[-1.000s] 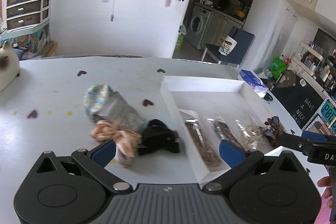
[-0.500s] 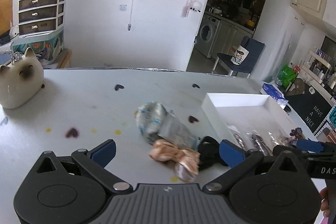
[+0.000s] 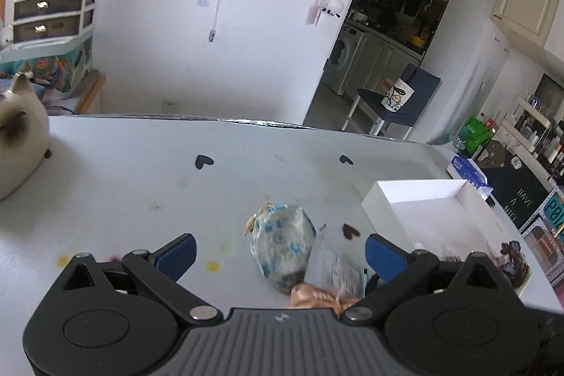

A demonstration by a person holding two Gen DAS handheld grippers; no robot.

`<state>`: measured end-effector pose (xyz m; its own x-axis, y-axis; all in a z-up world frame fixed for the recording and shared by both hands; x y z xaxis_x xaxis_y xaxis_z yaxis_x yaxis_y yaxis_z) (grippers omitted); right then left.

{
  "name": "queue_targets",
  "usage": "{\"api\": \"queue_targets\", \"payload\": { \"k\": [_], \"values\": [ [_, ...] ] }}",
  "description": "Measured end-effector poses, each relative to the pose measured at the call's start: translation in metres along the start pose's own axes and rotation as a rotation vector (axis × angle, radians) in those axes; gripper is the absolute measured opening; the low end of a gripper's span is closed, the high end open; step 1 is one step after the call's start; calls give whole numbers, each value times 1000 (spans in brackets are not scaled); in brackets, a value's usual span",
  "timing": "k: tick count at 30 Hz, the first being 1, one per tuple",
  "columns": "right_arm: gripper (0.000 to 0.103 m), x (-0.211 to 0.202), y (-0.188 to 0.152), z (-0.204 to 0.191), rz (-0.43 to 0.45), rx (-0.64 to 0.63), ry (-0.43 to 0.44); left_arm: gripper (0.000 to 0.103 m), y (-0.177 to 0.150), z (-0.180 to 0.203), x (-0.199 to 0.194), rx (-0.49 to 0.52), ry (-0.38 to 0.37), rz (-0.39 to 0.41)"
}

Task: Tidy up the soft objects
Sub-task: 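Grasp the blue-floral pouch with the left gripper while the right grasps the peach ribbon bow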

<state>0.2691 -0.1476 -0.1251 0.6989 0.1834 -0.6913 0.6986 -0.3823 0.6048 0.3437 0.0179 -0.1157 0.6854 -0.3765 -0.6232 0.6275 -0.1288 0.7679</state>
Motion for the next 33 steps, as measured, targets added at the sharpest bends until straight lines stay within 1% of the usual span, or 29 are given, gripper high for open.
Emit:
{"api": "queue_targets", "payload": {
  "k": [1,4,6,8,13,17,20,21,22,23,24,25,26,30,31,32,33],
  "values": [
    [102,6,-2,-3,-12,15,-8,96,2,-3,6,-7,-12,-2],
    [102,23,-6,-16,-30,19,-49,90,8,-11,22,-20,-46,-18],
    [102,35,-8,-23,-36,27,-74,84,13,-16,32,-12,-70,-32],
    [102,49,-10,-30,-48,57,-88,83,17,-20,38,-3,-86,-41],
    [102,81,-16,-43,-50,148,-140,82,23,-33,45,21,-106,-52],
    [102,97,-18,-50,-9,170,-216,82,25,-43,50,17,-115,-58],
    [102,103,-17,-47,16,206,-274,82,26,-50,57,0,-121,-68],
    [98,106,-18,-45,14,214,-289,82,25,-51,60,-6,-124,-74],
    [90,109,-19,-42,3,217,-297,82,25,-52,63,-11,-130,-82],
    [87,111,-21,-40,-13,215,-302,82,24,-51,67,-15,-137,-89],
    [85,112,-23,-38,-27,209,-300,82,23,-51,70,-18,-145,-99],
    [82,111,-24,-39,-19,184,-294,82,23,-51,74,-21,-149,-109],
    [82,111,-25,-40,-31,160,-292,82,22,-50,78,-25,-153,-120],
    [73,105,-27,-39,-46,116,-244,82,14,-45,94,-45,-179,-162],
    [68,103,-27,-38,-54,108,-229,83,12,-44,98,-47,-183,-174],
    [61,101,-27,-36,-58,101,-220,83,9,-43,102,-47,-182,-184],
    [49,99,-28,-35,-62,90,-217,83,7,-42,105,-45,-182,-194]
  ]
}}
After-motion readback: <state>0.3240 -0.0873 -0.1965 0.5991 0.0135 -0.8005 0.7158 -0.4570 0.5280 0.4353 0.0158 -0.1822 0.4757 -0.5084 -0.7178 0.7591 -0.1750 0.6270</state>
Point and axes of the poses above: each gripper's, at about its wrist camera, not at the fingertips, and x roughly the way its jaws point, z to its right, y to its top, the point moved 7 cm from there along x, roughly the way its jaws point, and after that the axes turned 8 degrees about x, right-handed, at the moved point
